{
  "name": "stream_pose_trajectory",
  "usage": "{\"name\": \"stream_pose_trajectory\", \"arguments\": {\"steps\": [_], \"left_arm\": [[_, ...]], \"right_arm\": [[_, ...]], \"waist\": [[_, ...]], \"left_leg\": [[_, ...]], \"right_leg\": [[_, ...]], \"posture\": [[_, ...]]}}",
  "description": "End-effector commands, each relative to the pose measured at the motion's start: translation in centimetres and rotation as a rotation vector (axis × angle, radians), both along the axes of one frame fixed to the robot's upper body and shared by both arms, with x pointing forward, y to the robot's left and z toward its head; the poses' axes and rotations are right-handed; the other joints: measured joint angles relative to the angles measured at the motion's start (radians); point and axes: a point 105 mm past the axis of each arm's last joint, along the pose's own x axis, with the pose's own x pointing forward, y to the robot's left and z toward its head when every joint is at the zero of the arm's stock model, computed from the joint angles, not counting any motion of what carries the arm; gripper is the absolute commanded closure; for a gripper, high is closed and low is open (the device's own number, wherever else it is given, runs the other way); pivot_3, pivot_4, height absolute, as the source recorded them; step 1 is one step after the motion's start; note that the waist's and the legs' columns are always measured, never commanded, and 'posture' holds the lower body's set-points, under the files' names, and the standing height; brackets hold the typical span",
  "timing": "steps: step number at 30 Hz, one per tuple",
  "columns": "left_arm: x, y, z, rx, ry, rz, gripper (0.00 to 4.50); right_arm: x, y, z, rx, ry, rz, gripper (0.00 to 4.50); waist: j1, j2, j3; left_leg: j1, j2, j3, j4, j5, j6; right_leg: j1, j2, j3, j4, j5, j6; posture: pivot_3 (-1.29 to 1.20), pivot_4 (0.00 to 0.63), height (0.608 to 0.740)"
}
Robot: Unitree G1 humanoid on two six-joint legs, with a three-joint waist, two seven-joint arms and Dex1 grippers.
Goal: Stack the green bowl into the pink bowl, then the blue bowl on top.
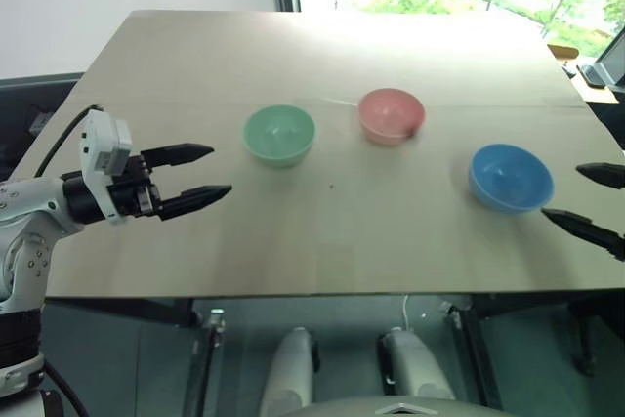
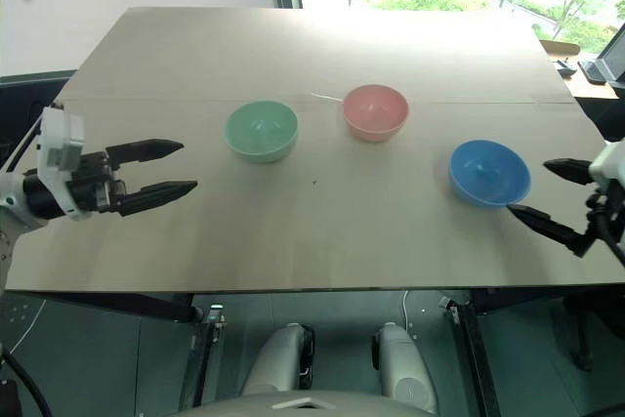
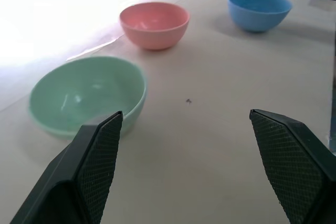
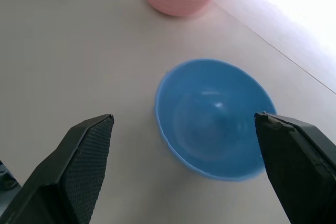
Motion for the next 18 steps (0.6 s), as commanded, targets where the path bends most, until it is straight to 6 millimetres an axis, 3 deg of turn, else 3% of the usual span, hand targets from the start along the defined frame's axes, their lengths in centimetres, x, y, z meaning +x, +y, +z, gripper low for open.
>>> {"name": "stream_pose_trajectory", "arguments": {"steps": [1, 5, 13, 18], "left_arm": [[-0.5, -2.8, 0.7, -0.012, -0.048, -0.102, 0.41], [0.0, -4.4, 0.2, -0.059, -0.057, -0.073, 0.41], [0.9, -6.2, -0.8, -0.12, -0.104, 0.092, 0.41], [-0.3, -6.6, -0.9, -0.133, -0.095, 0.133, 0.41]], "right_arm": [[2.0, 2.6, -0.5, -0.011, -0.023, 0.031, 0.0], [4.7, 6.1, -0.6, -0.018, -0.115, 0.137, 0.0], [12.6, 13.5, -0.8, -0.215, -0.311, 0.377, 0.0], [15.9, 15.9, -2.4, -0.3, -0.287, 0.462, 0.0]], "waist": [[-0.003, 0.0, 0.0], [-0.002, 0.0, 0.0], [-0.008, 0.0, 0.001], [0.0, 0.0, 0.001]], "left_leg": [[0.001, 0.0, 0.0, 0.0, 0.0, 0.0], [0.0, 0.0, 0.0, 0.001, 0.0, 0.0], [0.0, 0.0, 0.002, 0.002, 0.0, 0.0], [-0.002, 0.0, 0.002, 0.001, 0.0, 0.0]], "right_leg": [[0.0, 0.0, 0.001, 0.0, 0.0, 0.0], [0.0, 0.0, 0.001, 0.001, 0.0, 0.0], [-0.002, 0.001, 0.003, 0.002, 0.001, 0.0], [-0.003, 0.0, 0.002, 0.002, 0.001, 0.0]], "posture": [[0.0, 0.15, 0.74], [0.0, 0.15, 0.74], [0.0, 0.15, 0.74], [0.0, 0.15, 0.74]]}}
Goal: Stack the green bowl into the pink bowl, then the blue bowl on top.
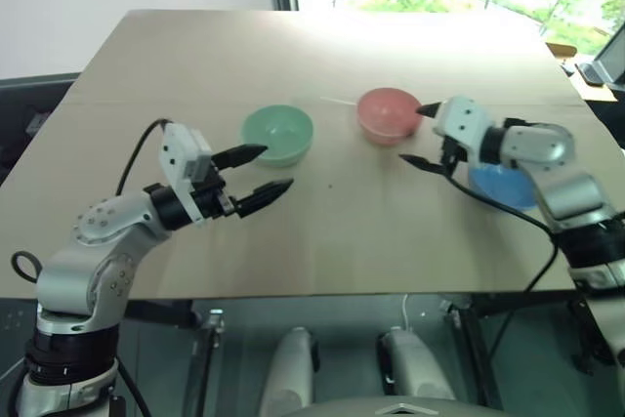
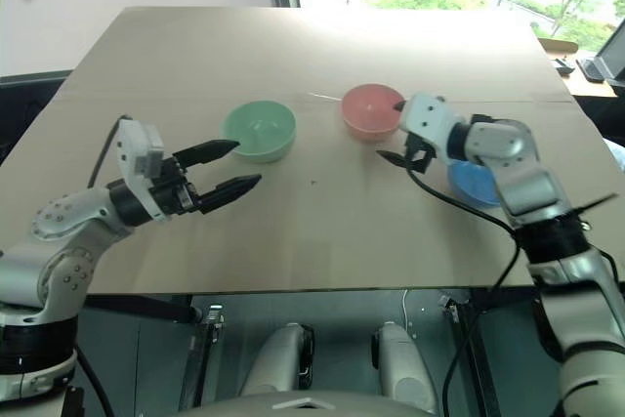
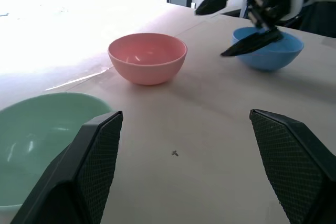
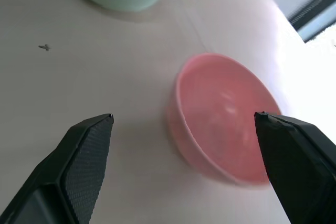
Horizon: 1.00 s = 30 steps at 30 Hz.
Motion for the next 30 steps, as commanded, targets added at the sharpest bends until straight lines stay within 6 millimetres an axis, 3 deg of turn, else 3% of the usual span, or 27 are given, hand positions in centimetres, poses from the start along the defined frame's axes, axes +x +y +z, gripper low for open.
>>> {"name": "stream_pose_trajectory", "arguments": {"steps": [1, 7, 8, 10, 11, 18, 25, 30], "left_arm": [[-1.3, -0.6, 1.1, 0.011, -0.05, 0.007, 0.41], [-3.6, -0.9, 1.4, 0.028, -0.058, -0.053, 0.41], [-3.9, -0.9, 1.5, 0.029, -0.056, -0.058, 0.31], [-3.9, -0.7, 1.7, 0.012, -0.063, -0.043, 0.31], [-4.0, -0.8, 1.8, 0.007, -0.065, -0.042, 0.31], [-4.3, -0.6, 1.6, -0.016, -0.063, -0.026, 0.31], [-4.3, -0.4, 1.1, -0.032, -0.049, -0.01, 0.31], [-4.2, -0.2, 0.8, -0.038, -0.041, -0.014, 0.31]], "right_arm": [[1.9, 0.5, -0.4, -0.079, -0.026, 0.028, 0.0], [3.8, 1.2, -1.2, -0.142, -0.003, 0.038, 0.0], [3.9, 1.2, -1.2, -0.148, 0.0, 0.035, 0.51], [4.3, 1.3, -1.1, -0.141, 0.002, 0.028, 0.84], [4.4, 1.2, -1.1, -0.143, 0.003, 0.028, 1.54], [4.3, 1.7, -0.9, -0.153, -0.003, 0.065, 4.39], [3.0, 1.9, 0.3, -0.17, -0.025, 0.178, 4.49], [-1.8, 1.0, -1.2, -0.223, 0.223, 0.319, 4.49]], "waist": [[0.001, 0.0, 0.0], [-0.002, 0.0, 0.0], [-0.004, 0.0, 0.0], [-0.005, 0.0, 0.0], [-0.005, 0.0, 0.0], [-0.005, 0.0, 0.0], [-0.005, 0.001, 0.001], [0.003, 0.001, 0.001]], "left_leg": [[0.0, 0.0, 0.0, 0.0, 0.0, 0.0], [0.0, 0.0, -0.001, -0.001, 0.0, 0.0], [0.0, 0.0, -0.001, -0.001, 0.0, 0.0], [0.001, 0.0, -0.001, -0.001, 0.0, 0.0], [0.001, 0.0, -0.001, -0.001, 0.0, 0.0], [0.001, 0.0, -0.001, -0.001, 0.0, 0.0], [0.001, 0.0, -0.001, -0.001, 0.0, 0.0], [0.001, 0.0, -0.002, -0.001, 0.0, 0.0]], "right_leg": [[0.0, 0.0, 0.0, 0.0, 0.0, 0.0], [0.0, -0.001, -0.001, 0.0, 0.0, 0.0], [0.0, -0.001, -0.001, 0.0, 0.0, 0.0], [0.0, -0.001, -0.001, 0.0, 0.0, 0.0], [0.0, -0.001, -0.001, 0.0, 0.0, 0.0], [0.0, 0.0, -0.001, 0.001, 0.0, 0.0], [0.0, 0.0, -0.001, 0.001, 0.0, 0.0], [0.0, -0.001, -0.002, 0.001, 0.0, -0.001]], "posture": [[0.0, 0.15, 0.74], [0.0, 0.15, 0.74], [0.0, 0.15, 0.74], [0.0, 0.15, 0.74], [0.0, 0.15, 0.74], [0.0, 0.15, 0.74], [0.0, 0.15, 0.74], [0.0, 0.15, 0.74]]}}
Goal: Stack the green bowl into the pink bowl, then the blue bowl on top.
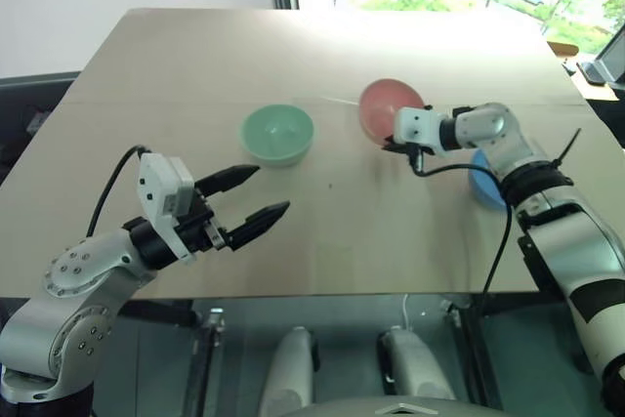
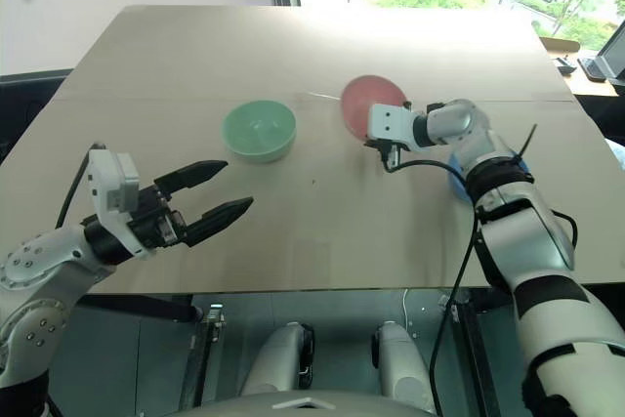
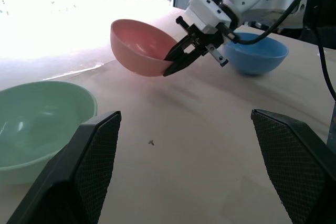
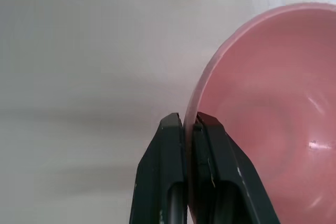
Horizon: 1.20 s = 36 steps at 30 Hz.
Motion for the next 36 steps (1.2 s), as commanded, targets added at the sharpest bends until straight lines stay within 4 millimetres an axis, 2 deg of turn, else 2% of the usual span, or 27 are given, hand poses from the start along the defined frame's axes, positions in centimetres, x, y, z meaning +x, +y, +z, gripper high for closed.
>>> {"name": "stream_pose_trajectory", "arguments": {"steps": [1, 2, 5, 7, 9, 10, 12, 15, 17, 21, 23, 26, 28, 31, 36], "left_arm": [[-0.3, -0.3, 0.9, 0.001, -0.053, -0.023, 0.31], [-0.2, -0.4, 0.9, -0.001, -0.051, -0.029, 0.31], [0.0, -0.7, 0.6, -0.007, -0.043, -0.048, 0.31], [0.1, -0.8, 0.5, -0.003, -0.04, -0.06, 0.31], [0.3, -0.8, 0.5, -0.004, -0.04, -0.063, 0.31], [0.6, -0.7, 0.4, 0.01, -0.039, -0.053, 0.31], [1.1, -0.4, 0.2, 0.031, -0.037, -0.034, 0.31], [2.1, 0.7, -0.8, 0.187, -0.045, 0.091, 0.31], [3.2, 1.8, -0.7, 0.303, -0.061, 0.182, 0.31], [4.2, 2.5, 0.0, 0.447, -0.071, 0.187, 0.31], [5.3, 3.1, 0.2, 0.618, -0.081, 0.193, 0.31], [7.5, 3.3, 1.0, 0.74, -0.149, 0.209, 0.31], [8.5, 3.3, 1.0, 0.809, -0.178, 0.205, 0.31], [11.1, 2.8, 0.9, 0.925, -0.237, 0.174, 0.31], [13.4, 1.5, -0.8, 1.065, -0.258, 0.027, 0.31]], "right_arm": [[-3.9, -0.3, 0.0, -0.023, 0.172, 0.072, 4.49], [-4.7, -0.5, -0.4, -0.04, 0.187, 0.084, 4.49], [-5.7, -0.4, -0.9, -0.039, 0.205, 0.057, 3.56], [-6.1, -0.3, -1.1, -0.042, 0.22, 0.046, 2.83], [-6.6, 0.1, -1.1, -0.029, 0.234, 0.042, 1.87], [-6.7, 0.2, -1.0, -0.02, 0.231, 0.039, 1.71], [-6.8, 0.4, -0.8, -0.002, 0.218, 0.031, 0.96], [-6.5, 0.7, 2.4, 0.186, 0.052, -0.005, 0.06], [-7.2, 0.0, 4.5, 0.32, 0.017, -0.046, 0.06], [-8.8, -1.9, 6.8, 0.542, 0.0, -0.163, 0.06], [-10.1, -2.8, 7.0, 0.581, 0.006, -0.201, 0.06], [-11.6, -3.5, 6.6, 0.582, -0.018, -0.229, 0.06], [-11.9, -3.7, 6.4, 0.578, -0.015, -0.251, 0.06], [-12.2, -4.2, 5.9, 0.559, -0.029, -0.278, 0.06], [-13.3, -4.7, 6.4, 0.571, -0.046, -0.266, 0.06]], "waist": [[0.007, 0.0, 0.0], [0.008, 0.0, 0.0], [0.004, 0.0, 0.0], [-0.002, 0.0, 0.0], [-0.005, 0.0, 0.0], [-0.005, 0.0, 0.0], [-0.003, 0.0, 0.0], [-0.002, 0.0, 0.0], [0.002, 0.0, 0.0], [0.016, -0.001, 0.0], [0.025, -0.001, 0.0], [0.027, 0.0, 0.0], [0.024, 0.0, 0.0], [0.023, 0.0, 0.0], [0.023, 0.0, 0.0]], "left_leg": [[0.0, 0.0, 0.0, 0.0, 0.0, 0.0], [0.0, 0.0, -0.001, 0.0, 0.0, 0.0], [0.0, 0.0, 0.0, 0.001, 0.0, 0.0], [0.001, 0.0, 0.0, 0.002, 0.0, 0.0], [0.002, 0.0, 0.0, 0.004, 0.0, 0.0], [0.002, 0.0, 0.0, 0.004, 0.0, 0.0], [0.002, 0.0, 0.0, 0.004, 0.0, 0.0], [0.001, 0.0, 0.0, 0.006, 0.0, 0.0], [0.0, 0.0, 0.0, 0.006, 0.0, 0.0], [0.0, 0.0, -0.001, 0.006, 0.0, 0.0], [0.0, 0.0, -0.001, 0.006, 0.0, 0.0], [0.0, -0.001, -0.001, 0.005, 0.0, 0.0], [0.0, -0.001, 0.0, 0.006, 0.0, 0.0], [0.001, -0.001, 0.001, 0.006, 0.0, 0.0], [0.0, -0.001, 0.001, 0.006, 0.0, 0.0]], "right_leg": [[0.0, 0.0, 0.0, 0.0, 0.0, 0.0], [0.0, 0.0, -0.001, 0.0, 0.0, 0.0], [0.0, 0.0, -0.001, 0.001, 0.0, 0.0], [0.0, 0.0, 0.0, 0.003, 0.0, 0.0], [0.0, 0.001, 0.001, 0.006, 0.0, 0.0], [0.0, 0.001, 0.001, 0.006, 0.0, 0.0], [0.0, 0.001, 0.001, 0.007, 0.0, 0.0], [0.0, 0.001, 0.001, 0.007, 0.0, 0.0], [-0.001, 0.001, 0.001, 0.007, 0.0, 0.0], [0.0, 0.001, -0.001, 0.007, -0.001, 0.0], [0.0, 0.001, -0.001, 0.007, -0.001, 0.0], [0.0, 0.001, -0.001, 0.006, -0.001, 0.0], [0.0, 0.001, 0.0, 0.006, -0.001, 0.0], [0.0, 0.001, 0.001, 0.006, -0.001, 0.0], [-0.001, 0.002, 0.002, 0.006, -0.001, 0.0]], "posture": [[0.0, 0.15, 0.74], [0.0, 0.15, 0.74], [0.0, 0.15, 0.74], [0.0, 0.15, 0.74], [0.0, 0.15, 0.74], [0.0, 0.15, 0.74], [0.0, 0.15, 0.74], [0.0, 0.15, 0.74], [0.0, 0.15, 0.74], [0.0, 0.15, 0.74], [0.0, 0.15, 0.74], [0.0, 0.15, 0.74], [0.0, 0.15, 0.74], [0.0, 0.15, 0.74], [0.0, 0.15, 0.74]]}}
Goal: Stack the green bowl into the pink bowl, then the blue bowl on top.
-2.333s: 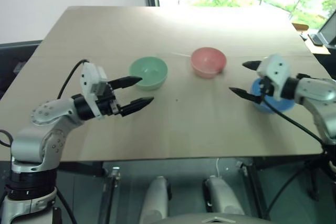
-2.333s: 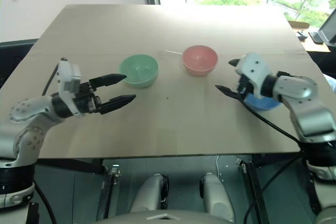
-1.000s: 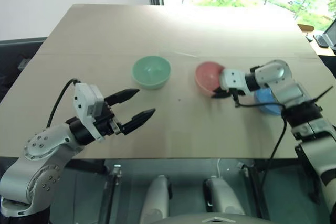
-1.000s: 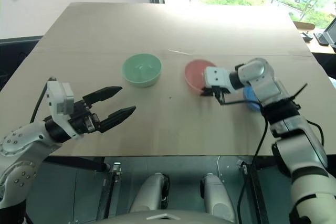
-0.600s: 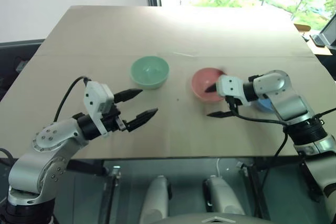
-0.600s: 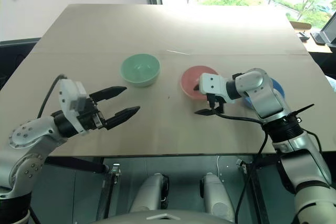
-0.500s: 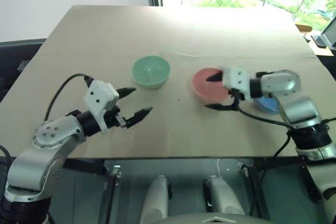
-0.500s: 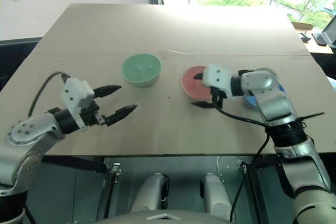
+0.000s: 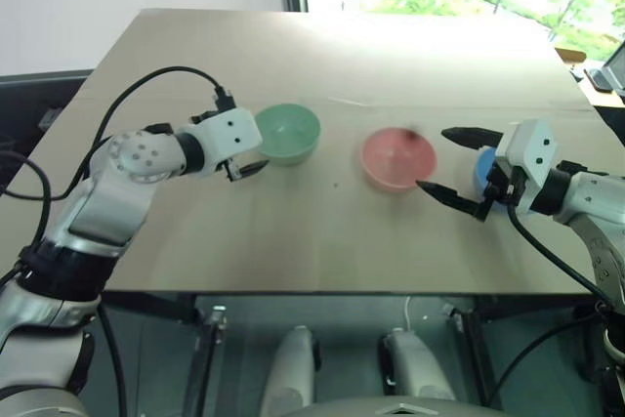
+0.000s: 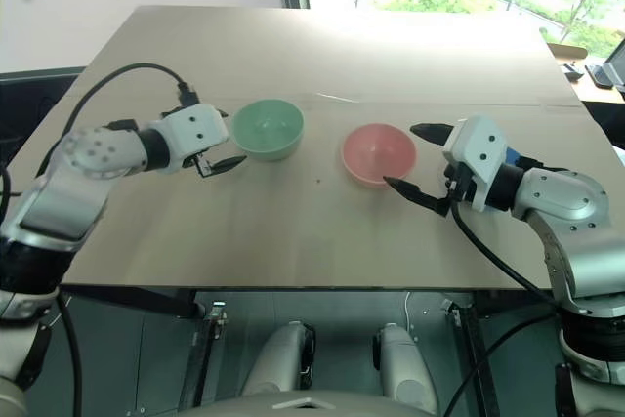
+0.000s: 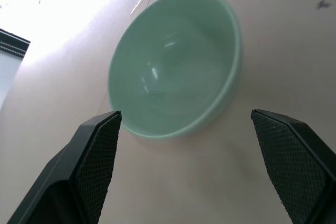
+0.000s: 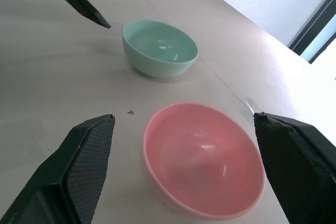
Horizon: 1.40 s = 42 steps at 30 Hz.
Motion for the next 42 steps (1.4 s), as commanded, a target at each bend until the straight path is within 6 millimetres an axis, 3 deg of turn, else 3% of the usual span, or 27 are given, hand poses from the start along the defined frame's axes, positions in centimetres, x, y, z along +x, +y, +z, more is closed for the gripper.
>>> {"name": "stream_pose_trajectory", "arguments": {"steps": [1, 9, 12, 15, 16, 20, 24, 30, 34, 39, 42], "left_arm": [[0.8, -0.6, -0.8, 0.096, 0.019, -0.088, 0.31], [1.5, -1.6, -1.1, 0.133, 0.074, -0.195, 0.31], [1.7, -1.7, -1.5, 0.154, 0.085, -0.219, 0.97], [1.8, -2.0, -1.7, 0.154, 0.094, -0.235, 2.4], [1.8, -2.1, -1.7, 0.151, 0.095, -0.241, 2.6], [1.9, -2.5, -1.8, 0.128, 0.107, -0.243, 4.35], [1.8, -2.7, -1.1, 0.094, 0.098, -0.26, 4.43], [-0.1, -5.5, 2.1, -0.06, 0.077, -0.426, 4.43], [-2.6, -10.0, 3.7, -0.088, 0.13, -0.655, 4.43], [-2.5, -13.7, 3.4, -0.051, 0.148, -0.789, 4.43], [-1.9, -14.8, 2.6, 0.0, 0.157, -0.825, 4.43]], "right_arm": [[-1.4, -0.2, 1.9, 0.01, -0.083, 0.017, 0.06], [-2.5, -0.9, 2.3, 0.021, -0.087, -0.003, 0.06], [-2.5, -0.9, 2.2, 0.021, -0.085, -0.006, 0.0], [-2.4, -0.8, 2.3, 0.019, -0.087, -0.009, 0.0], [-2.4, -0.8, 2.3, 0.018, -0.087, -0.01, 0.0], [-2.1, -0.8, 2.3, 0.015, -0.088, -0.014, 0.0], [-1.9, -0.8, 2.3, 0.012, -0.088, -0.015, 0.0], [-1.6, -1.0, 2.5, 0.014, -0.096, -0.022, 0.0], [-1.8, -1.7, 2.7, 0.019, -0.104, -0.065, 0.0], [-2.1, -2.0, 2.5, 0.013, -0.104, -0.09, 0.0], [-2.4, -2.3, 2.5, 0.015, -0.097, -0.109, 0.0]], "waist": [[0.0, 0.0, 0.0], [0.0, 0.0, 0.0], [0.0, 0.0, 0.0], [0.0, 0.0, 0.0], [0.0, 0.0, 0.0], [0.0, 0.0, 0.0], [0.0, -0.001, 0.0], [0.001, -0.001, 0.0], [0.004, -0.001, 0.0], [0.005, -0.001, 0.0], [-0.003, -0.001, 0.0]], "left_leg": [[0.0, 0.0, 0.0, 0.0, 0.0, 0.0], [-0.001, 0.0, -0.001, 0.0, 0.0, 0.0], [0.0, 0.0, -0.001, 0.001, 0.0, 0.0], [0.0, 0.0, -0.001, 0.001, 0.0, 0.0], [-0.001, 0.0, -0.001, 0.001, 0.0, 0.0], [-0.001, 0.0, -0.001, 0.001, 0.0, 0.0], [-0.001, 0.0, -0.001, 0.002, 0.0, 0.0], [-0.001, 0.0, -0.001, 0.002, 0.0, 0.0], [-0.001, 0.0, -0.001, 0.002, 0.0, 0.0], [-0.001, -0.001, -0.002, 0.004, 0.0, 0.0], [0.0, 0.0, -0.002, 0.004, 0.0, 0.0]], "right_leg": [[0.0, 0.0, 0.0, 0.0, 0.0, 0.0], [0.0, 0.0, 0.0, 0.0, 0.0, 0.0], [0.0, 0.0, 0.0, 0.0, 0.0, 0.0], [0.0, 0.0, 0.0, 0.001, 0.0, 0.0], [0.0, 0.0, 0.0, 0.001, 0.0, 0.0], [0.0, 0.0, 0.0, 0.001, 0.0, 0.0], [0.0, 0.0, -0.001, 0.001, 0.0, 0.0], [0.0, 0.0, -0.001, 0.001, 0.0, 0.0], [0.001, 0.0, -0.001, 0.001, 0.0, 0.0], [0.002, 0.0, -0.002, 0.001, 0.0, 0.0], [0.002, 0.0, -0.001, 0.002, 0.0, 0.0]], "posture": [[0.0, 0.15, 0.74], [0.0, 0.15, 0.74], [0.0, 0.15, 0.74], [0.0, 0.15, 0.74], [0.0, 0.15, 0.74], [0.0, 0.15, 0.74], [0.0, 0.15, 0.74], [0.0, 0.15, 0.74], [0.0, 0.15, 0.74], [0.0, 0.15, 0.74], [0.0, 0.15, 0.74]]}}
